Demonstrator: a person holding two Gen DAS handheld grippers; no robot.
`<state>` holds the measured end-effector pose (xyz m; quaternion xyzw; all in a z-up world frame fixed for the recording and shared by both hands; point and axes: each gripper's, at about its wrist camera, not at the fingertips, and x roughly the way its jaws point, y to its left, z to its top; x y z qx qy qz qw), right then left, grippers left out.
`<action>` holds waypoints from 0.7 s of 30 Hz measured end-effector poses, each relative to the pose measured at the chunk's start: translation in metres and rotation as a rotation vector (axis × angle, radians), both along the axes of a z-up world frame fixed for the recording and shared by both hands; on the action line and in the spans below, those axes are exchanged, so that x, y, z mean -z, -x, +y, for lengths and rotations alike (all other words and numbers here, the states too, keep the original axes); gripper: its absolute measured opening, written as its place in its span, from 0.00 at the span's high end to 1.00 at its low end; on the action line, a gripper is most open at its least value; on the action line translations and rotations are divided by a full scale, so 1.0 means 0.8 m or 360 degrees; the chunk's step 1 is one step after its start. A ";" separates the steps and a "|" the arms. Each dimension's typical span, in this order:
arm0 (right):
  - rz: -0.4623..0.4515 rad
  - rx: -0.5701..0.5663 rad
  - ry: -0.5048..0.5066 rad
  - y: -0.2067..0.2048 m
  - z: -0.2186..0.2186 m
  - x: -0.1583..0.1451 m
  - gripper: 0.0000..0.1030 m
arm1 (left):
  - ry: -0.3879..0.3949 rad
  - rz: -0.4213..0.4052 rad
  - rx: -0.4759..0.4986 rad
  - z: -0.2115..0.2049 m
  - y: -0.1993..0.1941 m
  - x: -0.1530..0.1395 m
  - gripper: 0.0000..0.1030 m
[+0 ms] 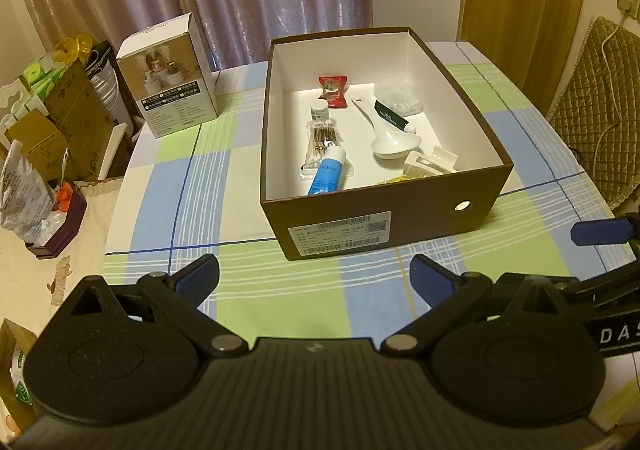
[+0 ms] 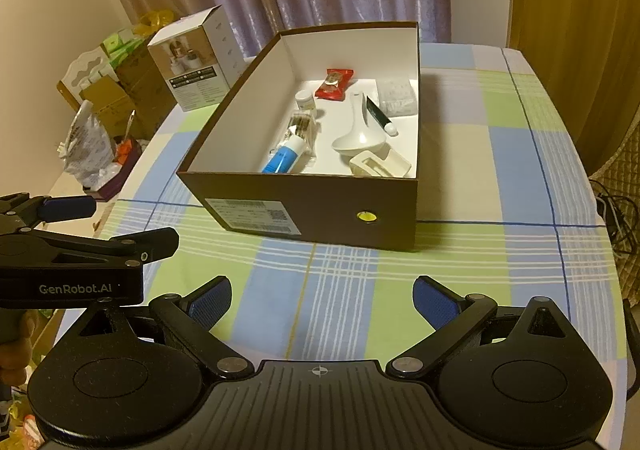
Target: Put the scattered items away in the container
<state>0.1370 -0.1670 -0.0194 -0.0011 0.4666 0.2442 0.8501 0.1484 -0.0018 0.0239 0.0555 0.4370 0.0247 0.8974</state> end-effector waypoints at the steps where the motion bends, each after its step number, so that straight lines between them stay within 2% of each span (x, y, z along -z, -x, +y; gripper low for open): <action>1: -0.0001 0.0000 0.0001 0.000 0.000 0.000 0.01 | 0.0000 0.0000 0.0000 0.000 0.000 0.000 0.03; 21: 0.0000 -0.0011 0.0022 -0.015 0.002 0.005 0.01 | -0.0007 -0.0014 -0.0014 0.003 -0.012 0.003 0.03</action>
